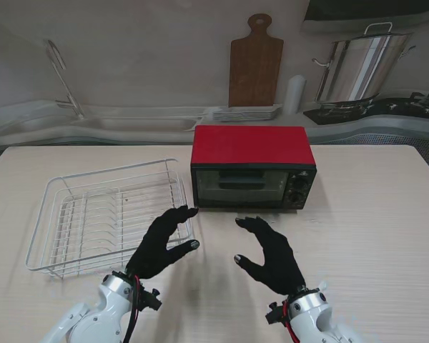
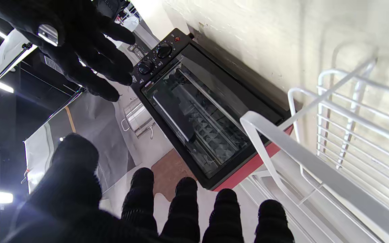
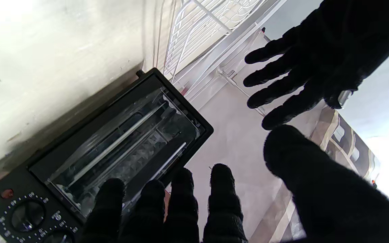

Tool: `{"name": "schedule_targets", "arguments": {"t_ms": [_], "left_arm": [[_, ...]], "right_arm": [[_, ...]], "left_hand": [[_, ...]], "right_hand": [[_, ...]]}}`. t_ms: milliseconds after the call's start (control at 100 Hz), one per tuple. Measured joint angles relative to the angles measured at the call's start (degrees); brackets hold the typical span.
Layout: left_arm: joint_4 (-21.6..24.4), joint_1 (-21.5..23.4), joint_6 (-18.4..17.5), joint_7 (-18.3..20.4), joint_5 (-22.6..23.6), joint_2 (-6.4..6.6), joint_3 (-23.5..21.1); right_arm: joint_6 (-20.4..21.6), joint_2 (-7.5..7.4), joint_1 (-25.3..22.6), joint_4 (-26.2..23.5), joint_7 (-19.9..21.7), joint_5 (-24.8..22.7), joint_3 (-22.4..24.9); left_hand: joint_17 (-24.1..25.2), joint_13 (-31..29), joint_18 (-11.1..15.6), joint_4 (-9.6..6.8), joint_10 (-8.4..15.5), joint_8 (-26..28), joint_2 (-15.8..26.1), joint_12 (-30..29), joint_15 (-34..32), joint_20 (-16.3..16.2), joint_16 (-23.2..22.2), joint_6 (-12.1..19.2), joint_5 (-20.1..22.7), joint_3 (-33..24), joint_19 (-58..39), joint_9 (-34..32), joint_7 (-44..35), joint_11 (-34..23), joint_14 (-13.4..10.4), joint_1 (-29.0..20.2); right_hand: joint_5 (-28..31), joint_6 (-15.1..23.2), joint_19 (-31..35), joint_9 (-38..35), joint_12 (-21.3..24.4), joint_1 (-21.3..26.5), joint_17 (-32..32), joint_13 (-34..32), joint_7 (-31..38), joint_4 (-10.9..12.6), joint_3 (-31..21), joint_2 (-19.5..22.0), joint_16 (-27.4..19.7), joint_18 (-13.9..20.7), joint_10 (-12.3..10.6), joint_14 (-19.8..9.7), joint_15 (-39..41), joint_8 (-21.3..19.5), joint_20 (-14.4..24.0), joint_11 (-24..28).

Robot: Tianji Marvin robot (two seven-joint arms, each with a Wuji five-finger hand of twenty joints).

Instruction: Slide the trays into the oven

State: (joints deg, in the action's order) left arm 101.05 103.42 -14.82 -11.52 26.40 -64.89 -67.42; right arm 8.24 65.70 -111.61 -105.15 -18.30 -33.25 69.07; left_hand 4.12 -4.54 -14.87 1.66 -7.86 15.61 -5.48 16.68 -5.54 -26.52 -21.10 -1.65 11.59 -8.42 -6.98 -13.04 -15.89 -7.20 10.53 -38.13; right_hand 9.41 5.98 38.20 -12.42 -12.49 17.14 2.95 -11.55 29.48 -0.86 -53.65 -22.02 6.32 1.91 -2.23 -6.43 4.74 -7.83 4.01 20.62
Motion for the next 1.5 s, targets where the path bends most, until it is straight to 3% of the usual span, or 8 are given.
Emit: {"name": "schedule_targets", "arguments": {"t_ms": [120, 390, 630, 790, 880, 1100, 1360, 1500], "left_arm": [[-0.8, 0.0, 0.1, -1.9, 0.1, -0.36, 1.0], [-2.7, -0.4, 0.0, -3.4, -3.3, -1.27, 2.5], [-3.1, -0.2, 0.7, -3.4, -4.1, -1.42, 3.6], [-3.7, -0.1, -0.8, -3.4, -5.7, -1.58, 4.0], [-4.3, -0.1, -2.4, -3.7, -5.8, -1.68, 4.2], [-6.8, -0.3, -6.9, -6.8, -5.8, -2.39, 4.8], [-7.4, -0.6, -7.2, -7.5, -5.8, -2.75, 4.9], [-6.7, -0.3, -6.2, -5.5, -5.9, -2.58, 4.5]], "right_arm": [[2.7, 0.15, 0.6, 2.6, -0.4, 3.9, -0.6], [4.5, 0.44, 2.2, 5.8, 0.9, 5.3, -0.5], [10.0, 0.27, 1.7, 6.4, 4.2, 7.3, 0.9], [15.2, 0.02, 1.3, 6.8, 5.0, 12.3, 1.1], [19.3, 0.12, 1.8, 8.1, 5.6, 17.5, 0.7], [24.8, 0.03, 4.5, 12.1, 9.8, 18.6, 0.4], [25.3, -0.05, 4.9, 12.6, 9.4, 19.1, 0.4], [24.7, -0.05, 4.4, 12.3, 9.5, 20.0, 0.5]], "left_hand": [[0.0, 0.0, 0.0, 0.0, 0.0, -0.4, 0.0, 0.0, 0.0, 0.7, 0.0, 0.0, -0.6, -0.1, 0.1, 0.7, -0.1, 0.8, 0.0, -0.6], [0.0, 0.7, 0.0, 0.0, 0.0, -0.6, 0.0, -0.6, 0.6, 1.7, 0.0, 0.0, -0.6, -0.1, 0.9, 1.4, -0.2, 0.9, 0.0, -0.6], [-0.1, 1.5, 0.0, 0.0, 0.6, -4.3, 0.0, -2.0, 2.0, 4.3, 1.2, 0.0, -0.6, -0.1, 1.6, 3.0, 2.2, 1.6, -0.2, -0.6], [-1.0, 1.5, 2.7, 0.0, 0.6, -7.8, 0.0, -4.9, 4.1, 9.6, 7.7, -0.8, -0.6, -0.1, 4.4, 3.0, 7.5, 2.9, -1.0, -0.6], [-1.2, 1.5, 3.5, 0.0, 0.6, -8.3, 0.0, -5.4, 4.2, 11.4, 9.7, -0.8, -0.6, -0.1, 4.4, 3.0, 8.4, 3.5, -1.0, -0.6], [-1.2, 1.5, 3.5, 0.0, 0.6, -7.5, 0.0, -4.8, 4.2, 12.0, 7.8, -0.7, -0.6, -1.4, 4.4, 3.1, 4.9, 2.8, -1.6, -0.6], [-1.2, 1.5, 2.8, 0.0, 0.6, -6.2, -0.1, -4.3, 4.2, 11.6, 4.9, -0.6, -0.6, -3.0, 4.4, 3.1, 1.3, 1.2, -1.6, -0.6], [-0.8, 1.5, 2.8, 0.0, 0.6, -5.6, -0.1, -4.3, 4.2, 11.5, 4.6, -0.6, -0.6, -3.1, 4.4, 3.1, 1.3, 1.0, -1.6, -0.6]], "right_hand": [[-0.9, 0.9, -3.6, 0.0, 0.6, 0.0, -0.1, 2.0, -0.2, 0.0, 0.0, 0.0, -0.4, 1.4, -1.4, -1.9, -1.4, 0.8, -2.1, -1.5], [-1.5, 2.7, -8.1, 0.0, 2.1, -0.7, -0.3, 2.8, -2.5, 0.2, 0.0, 0.3, -1.7, 2.3, -3.0, -2.8, -3.3, 3.8, -3.7, -5.1], [-1.5, 3.7, -11.1, 0.0, 3.6, -4.5, -0.7, 2.8, -12.5, -0.1, 7.0, 3.3, -2.5, 2.3, -4.1, -3.3, -4.3, 6.7, -3.7, -8.5], [-1.0, 2.8, -12.3, -5.4, 9.3, -6.3, -0.9, 2.8, -21.0, -0.1, 10.4, 7.3, -3.1, 4.3, -4.4, -5.5, -4.3, 6.8, -3.7, -20.0], [-0.6, 2.8, -13.7, -5.4, 10.9, -7.2, -1.3, 2.8, -20.7, 0.0, 10.4, 7.9, -3.1, 4.8, -4.6, -5.6, -4.3, 6.8, -3.7, -20.9], [-0.6, 4.2, -13.7, -8.6, 11.2, -7.2, -1.4, 2.8, -12.0, 0.1, 8.3, 6.8, -3.0, 4.9, -4.7, -5.7, -4.2, 5.5, -2.8, -21.2], [-0.6, 4.7, -12.2, -10.3, 11.2, -7.2, -1.5, 2.8, -9.8, 0.2, 6.6, 5.7, -2.5, 4.1, -4.7, -5.7, -4.1, 5.3, -2.8, -21.2], [-0.6, 4.7, -12.2, -10.3, 11.2, -7.2, -1.4, 2.8, -9.3, 0.2, 6.0, 5.4, -2.5, 4.0, -4.7, -5.7, -3.6, 5.3, -2.8, -21.2]]}}
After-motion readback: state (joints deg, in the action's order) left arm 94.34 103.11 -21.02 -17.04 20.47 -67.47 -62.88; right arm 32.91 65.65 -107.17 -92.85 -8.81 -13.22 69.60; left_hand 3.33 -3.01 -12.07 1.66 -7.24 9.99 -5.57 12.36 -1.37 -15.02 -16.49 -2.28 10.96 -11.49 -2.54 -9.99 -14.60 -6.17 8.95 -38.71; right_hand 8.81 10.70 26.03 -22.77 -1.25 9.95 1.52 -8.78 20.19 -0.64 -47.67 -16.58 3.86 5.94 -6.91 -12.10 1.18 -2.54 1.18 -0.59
